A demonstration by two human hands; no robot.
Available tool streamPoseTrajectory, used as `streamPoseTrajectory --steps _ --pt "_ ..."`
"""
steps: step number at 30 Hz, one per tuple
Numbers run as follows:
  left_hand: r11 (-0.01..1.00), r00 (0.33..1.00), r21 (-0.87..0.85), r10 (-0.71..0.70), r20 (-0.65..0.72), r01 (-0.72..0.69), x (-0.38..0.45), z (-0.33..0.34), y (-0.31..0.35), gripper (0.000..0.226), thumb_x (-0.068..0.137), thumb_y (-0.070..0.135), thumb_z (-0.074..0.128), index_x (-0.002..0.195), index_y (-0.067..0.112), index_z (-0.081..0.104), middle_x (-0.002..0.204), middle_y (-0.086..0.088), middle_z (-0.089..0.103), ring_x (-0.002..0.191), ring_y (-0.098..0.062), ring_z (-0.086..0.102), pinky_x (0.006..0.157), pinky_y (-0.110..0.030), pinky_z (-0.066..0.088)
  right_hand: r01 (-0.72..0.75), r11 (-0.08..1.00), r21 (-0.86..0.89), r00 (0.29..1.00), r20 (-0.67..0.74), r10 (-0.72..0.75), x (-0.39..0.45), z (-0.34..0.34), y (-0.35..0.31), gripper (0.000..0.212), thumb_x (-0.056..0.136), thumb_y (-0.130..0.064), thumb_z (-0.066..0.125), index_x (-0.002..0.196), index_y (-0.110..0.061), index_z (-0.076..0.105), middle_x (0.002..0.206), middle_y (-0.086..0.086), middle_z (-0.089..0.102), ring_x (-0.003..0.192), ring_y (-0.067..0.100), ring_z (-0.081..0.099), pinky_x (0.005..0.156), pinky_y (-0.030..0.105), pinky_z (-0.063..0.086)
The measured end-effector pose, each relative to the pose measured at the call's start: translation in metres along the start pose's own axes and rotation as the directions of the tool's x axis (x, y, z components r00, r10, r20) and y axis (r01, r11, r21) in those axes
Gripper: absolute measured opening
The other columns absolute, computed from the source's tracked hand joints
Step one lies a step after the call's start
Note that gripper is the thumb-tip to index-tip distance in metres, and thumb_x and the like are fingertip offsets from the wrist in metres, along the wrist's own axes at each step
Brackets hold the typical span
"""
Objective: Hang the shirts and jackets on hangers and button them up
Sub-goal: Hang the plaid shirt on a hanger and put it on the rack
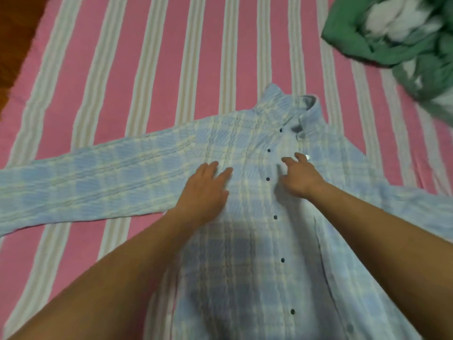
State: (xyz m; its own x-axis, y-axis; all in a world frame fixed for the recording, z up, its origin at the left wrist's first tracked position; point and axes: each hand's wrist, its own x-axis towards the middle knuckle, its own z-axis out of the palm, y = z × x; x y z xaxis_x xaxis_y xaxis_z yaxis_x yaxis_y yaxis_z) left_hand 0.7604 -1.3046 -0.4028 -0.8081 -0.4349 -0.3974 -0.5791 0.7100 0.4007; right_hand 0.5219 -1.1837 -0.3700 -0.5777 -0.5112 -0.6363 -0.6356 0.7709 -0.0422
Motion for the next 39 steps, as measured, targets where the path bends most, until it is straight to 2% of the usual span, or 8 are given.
streamPoseTrajectory --steps 6,11,17,21,27,31,33,39 --pt "0.963 0.883 0.213 -0.239 0.405 0.163 0.017 0.05 0.049 0.07 0.103 0.033 0.039 0.161 0.032 0.001 0.168 -0.007 -0.021 0.153 -0.04 -0.016 0.122 -0.057 0.013 -0.191 0.965 0.18 0.973 -0.093 0.211 -0.008 -0.002 0.143 0.055 0.088 -0.013 0.065 0.14 -0.01 0.047 0.155 0.018 0.026 0.134 0.04 0.042 0.108 0.043 0.038" --pt "0.817 0.78 0.415 -0.541 0.314 0.4 0.044 0.038 0.131 0.06 0.096 0.034 0.055 0.15 0.014 0.038 0.153 -0.017 0.029 0.138 -0.042 0.035 0.107 -0.051 0.04 -0.113 0.95 0.291 0.812 -0.524 0.257 -0.04 0.026 0.27 0.037 0.078 0.008 0.056 0.114 0.003 0.061 0.127 0.027 0.05 0.112 0.044 0.048 0.095 0.046 0.041" --pt "0.998 0.997 0.013 0.053 0.049 -0.054 0.075 0.084 0.313 0.044 0.091 0.017 0.063 0.134 0.012 0.055 0.13 -0.019 0.047 0.112 -0.041 0.051 0.085 -0.049 0.052 -0.36 0.802 0.477 0.676 -0.459 0.577 -0.084 0.073 0.438 0.043 0.086 -0.015 0.06 0.125 0.002 0.056 0.128 0.027 0.053 0.118 0.048 0.049 0.098 0.052 0.039" --pt "0.995 0.903 0.053 0.053 0.426 -0.083 0.096 0.134 0.388 0.08 0.094 0.031 0.059 0.162 0.032 0.015 0.168 -0.016 0.002 0.147 -0.041 0.03 0.114 -0.044 0.036 -0.639 0.632 0.438 0.715 0.035 0.699 -0.109 0.122 0.521 0.111 0.084 -0.065 0.064 0.159 -0.007 0.008 0.164 0.022 0.012 0.15 0.042 0.012 0.121 0.051 0.013" --pt "0.894 0.741 0.346 -0.024 0.671 -0.284 0.13 0.154 0.394 0.074 0.089 0.05 0.051 0.157 0.042 0.025 0.168 -0.012 0.009 0.145 -0.038 0.035 0.113 -0.048 0.038 -0.524 0.454 0.72 0.669 0.018 0.743 -0.09 0.115 0.564 0.1 0.061 -0.055 0.07 0.139 -0.001 0.038 0.132 0.023 0.05 0.12 0.042 0.053 0.099 0.049 0.047" --pt "0.302 0.542 0.458 0.325 0.775 -0.836 0.152 0.156 0.379 0.044 0.08 0.022 0.036 0.087 0.029 0.079 0.117 -0.005 0.069 0.117 -0.045 0.064 0.077 -0.061 0.053 -0.519 0.583 0.625 0.642 -0.165 0.748 -0.097 0.062 0.622 0.075 0.085 -0.038 0.067 0.142 0.002 0.036 0.135 0.026 0.047 0.123 0.042 0.049 0.101 0.045 0.042" --pt "0.169 0.461 0.431 0.235 0.856 -0.886 0.151 0.144 0.4 0.045 0.095 0.008 0.033 0.12 0.01 0.07 0.144 -0.014 0.053 0.146 -0.045 0.033 0.099 -0.062 0.04 -0.578 0.516 0.632 0.567 -0.143 0.811 -0.103 0.033 0.657 0.089 0.089 -0.031 0.071 0.154 -0.002 0.018 0.144 0.025 0.043 0.129 0.043 0.048 0.101 0.048 0.044" --pt "0.453 0.529 0.441 0.083 0.845 -0.775 0.146 0.136 0.424 0.047 0.107 0.006 0.024 0.148 0.007 0.046 0.165 -0.029 0.004 0.154 -0.038 0.01 0.121 -0.051 0.016 -0.537 0.532 0.655 0.404 -0.354 0.843 -0.1 -0.031 0.683 0.055 0.094 -0.024 0.064 0.138 -0.002 0.04 0.118 0.023 0.062 0.108 0.043 0.062 0.087 0.047 0.051"
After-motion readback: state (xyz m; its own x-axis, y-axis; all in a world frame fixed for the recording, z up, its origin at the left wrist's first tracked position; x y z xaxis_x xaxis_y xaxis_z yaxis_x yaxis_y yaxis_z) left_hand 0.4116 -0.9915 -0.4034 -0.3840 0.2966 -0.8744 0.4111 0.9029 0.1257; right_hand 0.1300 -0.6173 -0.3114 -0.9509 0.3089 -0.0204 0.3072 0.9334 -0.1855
